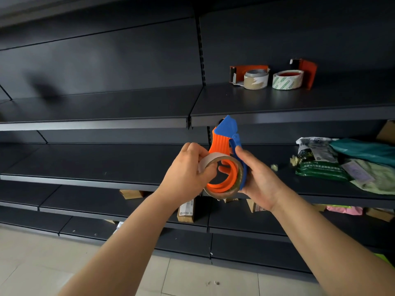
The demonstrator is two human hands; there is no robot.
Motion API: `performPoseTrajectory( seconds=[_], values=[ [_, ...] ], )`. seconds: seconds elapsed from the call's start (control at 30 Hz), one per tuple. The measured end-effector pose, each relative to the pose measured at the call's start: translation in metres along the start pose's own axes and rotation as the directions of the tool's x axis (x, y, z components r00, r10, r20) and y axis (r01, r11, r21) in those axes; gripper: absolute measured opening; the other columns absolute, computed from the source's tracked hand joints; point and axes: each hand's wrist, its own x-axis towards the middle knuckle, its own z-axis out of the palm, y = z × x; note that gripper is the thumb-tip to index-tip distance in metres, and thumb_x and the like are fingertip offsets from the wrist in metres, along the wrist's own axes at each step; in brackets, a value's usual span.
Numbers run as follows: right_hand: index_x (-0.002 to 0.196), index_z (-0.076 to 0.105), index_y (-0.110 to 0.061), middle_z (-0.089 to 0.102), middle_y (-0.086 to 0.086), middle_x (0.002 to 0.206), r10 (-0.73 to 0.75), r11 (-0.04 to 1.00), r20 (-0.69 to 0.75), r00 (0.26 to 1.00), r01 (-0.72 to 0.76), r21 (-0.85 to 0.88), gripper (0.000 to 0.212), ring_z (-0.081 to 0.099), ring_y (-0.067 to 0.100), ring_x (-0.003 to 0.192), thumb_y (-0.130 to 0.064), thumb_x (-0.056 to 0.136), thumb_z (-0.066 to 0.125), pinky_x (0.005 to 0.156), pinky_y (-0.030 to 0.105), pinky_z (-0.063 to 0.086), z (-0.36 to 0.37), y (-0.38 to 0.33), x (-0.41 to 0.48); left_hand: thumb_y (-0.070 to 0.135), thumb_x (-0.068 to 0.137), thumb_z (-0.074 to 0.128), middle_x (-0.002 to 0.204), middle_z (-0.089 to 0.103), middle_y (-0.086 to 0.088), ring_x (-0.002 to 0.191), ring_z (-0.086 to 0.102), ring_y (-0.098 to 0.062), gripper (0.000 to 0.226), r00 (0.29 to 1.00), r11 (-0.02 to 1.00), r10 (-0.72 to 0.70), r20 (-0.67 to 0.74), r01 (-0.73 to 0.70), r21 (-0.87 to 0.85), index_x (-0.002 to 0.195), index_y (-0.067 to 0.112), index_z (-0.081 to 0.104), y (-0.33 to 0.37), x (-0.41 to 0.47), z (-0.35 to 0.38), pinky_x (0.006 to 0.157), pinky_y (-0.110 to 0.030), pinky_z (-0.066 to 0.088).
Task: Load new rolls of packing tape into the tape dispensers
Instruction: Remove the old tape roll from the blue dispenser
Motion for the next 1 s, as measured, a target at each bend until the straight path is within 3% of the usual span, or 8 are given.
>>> performPoseTrajectory(
  seconds=[0.17, 0.27, 0.4, 0.5, 0.57, 0.73, 0.9, 1.0],
  values=[
    [0.128, 0.056, -0.011, 0.067, 0.01, 0.113, -0.036, 0.999, 0.026, 0.999, 0.036, -0.021, 0.057, 0.068, 0.026, 0.105, -0.044, 0.081, 0.061, 0.09, 0.049, 0.054, -0.004, -0.001, -0.001, 0.028, 0.089, 0.063, 0.099, 0.059, 0.003, 0.087, 0.059, -0.011, 0.022, 0.997, 0.996, -0.021, 0.079, 0.028, -0.083, 0.106, 0.016, 0.059, -0.003, 0.001, -0.005, 0.071, -0.021, 0.052],
    [0.123, 0.061, -0.011, 0.07, 0.006, 0.1, -0.076, 0.99, 0.021, 0.997, 0.078, -0.119, 0.055, 0.07, 0.023, 0.093, -0.043, 0.078, 0.065, 0.073, 0.043, 0.059, -0.01, -0.005, -0.002, 0.022, 0.092, 0.062, 0.092, 0.067, -0.003, 0.08, 0.065, -0.017, 0.014, 0.979, 0.944, -0.103, 0.177, 0.152, -0.291, 0.104, 0.015, 0.063, -0.005, 0.0, -0.014, 0.072, -0.03, 0.056],
    [0.113, 0.07, -0.018, 0.076, 0.002, 0.095, -0.08, 0.959, -0.02, 0.997, 0.071, -0.273, 0.052, 0.074, 0.024, 0.088, -0.048, 0.07, 0.068, 0.065, 0.043, 0.06, -0.021, -0.012, -0.003, 0.009, 0.095, 0.057, 0.095, 0.068, -0.015, 0.071, 0.069, -0.014, 0.011, 0.977, 0.894, -0.189, 0.102, 0.214, -0.393, 0.102, 0.014, 0.064, -0.005, 0.004, -0.03, 0.062, -0.026, 0.059],
    [0.111, 0.07, -0.017, 0.075, 0.002, 0.097, -0.029, 0.971, -0.006, 1.0, 0.027, -0.237, 0.054, 0.074, 0.026, 0.093, -0.053, 0.072, 0.067, 0.072, 0.046, 0.06, -0.019, -0.011, -0.001, 0.008, 0.094, 0.056, 0.097, 0.067, -0.017, 0.068, 0.067, -0.013, 0.013, 0.97, 0.912, -0.216, 0.111, 0.241, -0.332, 0.105, 0.013, 0.062, -0.004, 0.009, -0.031, 0.06, -0.022, 0.058],
    [0.113, 0.066, -0.015, 0.074, 0.006, 0.1, -0.021, 0.98, -0.029, 0.999, 0.015, -0.196, 0.05, 0.073, 0.026, 0.093, -0.048, 0.076, 0.068, 0.079, 0.053, 0.059, -0.013, -0.01, 0.001, 0.011, 0.094, 0.057, 0.096, 0.065, -0.019, 0.075, 0.063, -0.019, 0.013, 0.965, 0.909, -0.236, 0.114, 0.261, -0.325, 0.105, 0.01, 0.063, -0.002, 0.01, -0.028, 0.067, -0.029, 0.056],
    [0.118, 0.058, -0.015, 0.065, 0.011, 0.11, -0.045, 0.997, -0.214, 0.976, 0.031, -0.072, 0.034, 0.069, 0.027, 0.09, -0.024, 0.086, 0.068, 0.073, 0.048, 0.06, -0.001, -0.013, 0.004, 0.022, 0.094, 0.058, 0.085, 0.063, -0.006, 0.067, 0.066, -0.022, 0.017, 0.9, 0.763, -0.405, 0.16, 0.429, -0.484, 0.105, 0.009, 0.063, 0.006, 0.011, -0.028, 0.06, -0.035, 0.062],
    [0.097, 0.061, -0.017, 0.057, 0.019, 0.109, -0.124, 0.985, -0.321, 0.939, 0.156, 0.075, 0.012, 0.061, 0.028, 0.094, -0.016, 0.085, 0.065, 0.067, 0.041, 0.061, 0.001, -0.031, 0.016, 0.028, 0.092, 0.058, 0.084, 0.065, -0.004, 0.072, 0.063, -0.015, 0.016, 0.876, 0.726, -0.47, 0.107, 0.452, -0.519, 0.102, 0.018, 0.065, 0.003, 0.014, -0.036, 0.051, -0.026, 0.053],
    [0.11, 0.062, -0.023, 0.06, 0.01, 0.109, -0.189, 0.98, -0.316, 0.93, 0.2, 0.003, 0.025, 0.063, 0.023, 0.095, -0.021, 0.086, 0.065, 0.064, 0.037, 0.06, 0.007, -0.039, 0.023, 0.026, 0.093, 0.057, 0.085, 0.065, -0.004, 0.075, 0.062, -0.016, 0.006, 0.86, 0.699, -0.503, 0.088, 0.465, -0.544, 0.091, 0.022, 0.062, 0.0, 0.015, -0.041, 0.057, -0.028, 0.052]
  ],
)
